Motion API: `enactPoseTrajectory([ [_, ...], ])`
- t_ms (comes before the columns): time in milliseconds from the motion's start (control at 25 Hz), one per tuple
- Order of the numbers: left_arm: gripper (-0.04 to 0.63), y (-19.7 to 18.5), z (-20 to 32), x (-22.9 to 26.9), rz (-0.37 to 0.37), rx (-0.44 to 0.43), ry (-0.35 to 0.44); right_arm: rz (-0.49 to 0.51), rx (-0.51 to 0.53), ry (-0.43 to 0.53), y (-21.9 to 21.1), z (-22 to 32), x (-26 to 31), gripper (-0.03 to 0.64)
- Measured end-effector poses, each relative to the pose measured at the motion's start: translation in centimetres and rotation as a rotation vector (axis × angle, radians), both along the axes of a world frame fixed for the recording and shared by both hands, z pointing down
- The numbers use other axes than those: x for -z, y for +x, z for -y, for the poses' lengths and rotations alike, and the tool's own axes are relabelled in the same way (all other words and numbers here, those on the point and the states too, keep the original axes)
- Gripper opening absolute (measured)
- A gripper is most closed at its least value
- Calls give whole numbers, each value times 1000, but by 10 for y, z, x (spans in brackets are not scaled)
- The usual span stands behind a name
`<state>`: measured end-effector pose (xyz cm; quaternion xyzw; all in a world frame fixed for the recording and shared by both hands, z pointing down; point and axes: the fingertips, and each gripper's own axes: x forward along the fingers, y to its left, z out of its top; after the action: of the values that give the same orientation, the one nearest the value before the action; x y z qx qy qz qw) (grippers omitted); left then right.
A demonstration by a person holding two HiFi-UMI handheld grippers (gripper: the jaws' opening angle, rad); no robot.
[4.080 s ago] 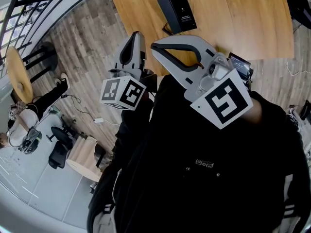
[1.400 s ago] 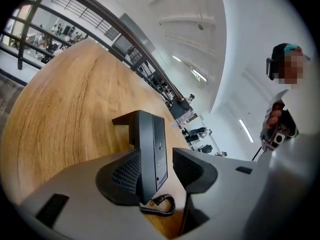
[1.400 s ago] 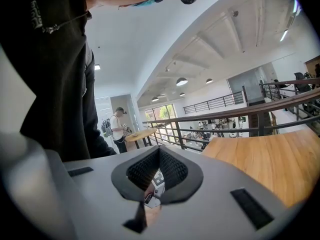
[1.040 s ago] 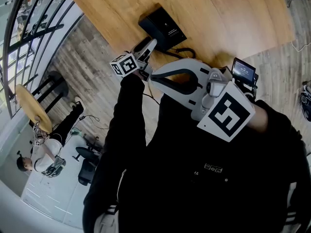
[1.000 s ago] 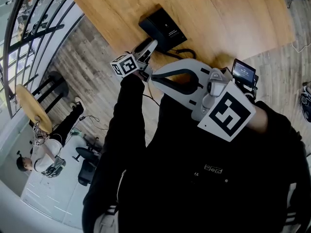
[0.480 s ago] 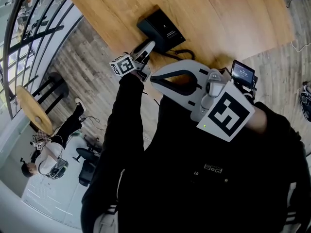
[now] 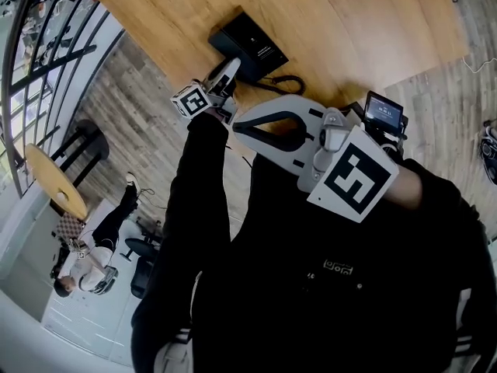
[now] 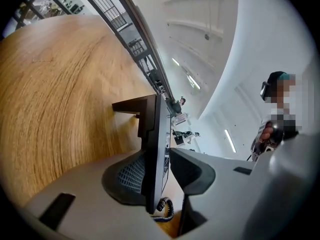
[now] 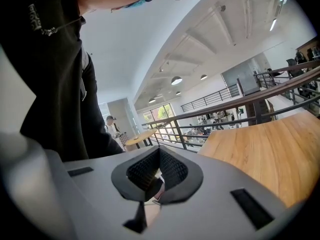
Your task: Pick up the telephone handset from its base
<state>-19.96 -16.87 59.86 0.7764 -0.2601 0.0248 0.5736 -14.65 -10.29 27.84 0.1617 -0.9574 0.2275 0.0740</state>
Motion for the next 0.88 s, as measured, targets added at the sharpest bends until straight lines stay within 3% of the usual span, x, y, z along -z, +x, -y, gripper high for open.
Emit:
enactPoseTrajectory([
  [200,141,-1,-2,-3,19,-22,3,-3,-14,4,4,-3,-1,18],
  [520,112,-6,3,-3,18,22,-20,-3,-33,1,7,-6,-2,18],
  [680,98,-3,4,-3,20,7,-8,-7,-39,5,9,-10,-2,18],
  [880,95,-7,7,-3,78,6,49,6,-51,3,10,-12,3,18],
])
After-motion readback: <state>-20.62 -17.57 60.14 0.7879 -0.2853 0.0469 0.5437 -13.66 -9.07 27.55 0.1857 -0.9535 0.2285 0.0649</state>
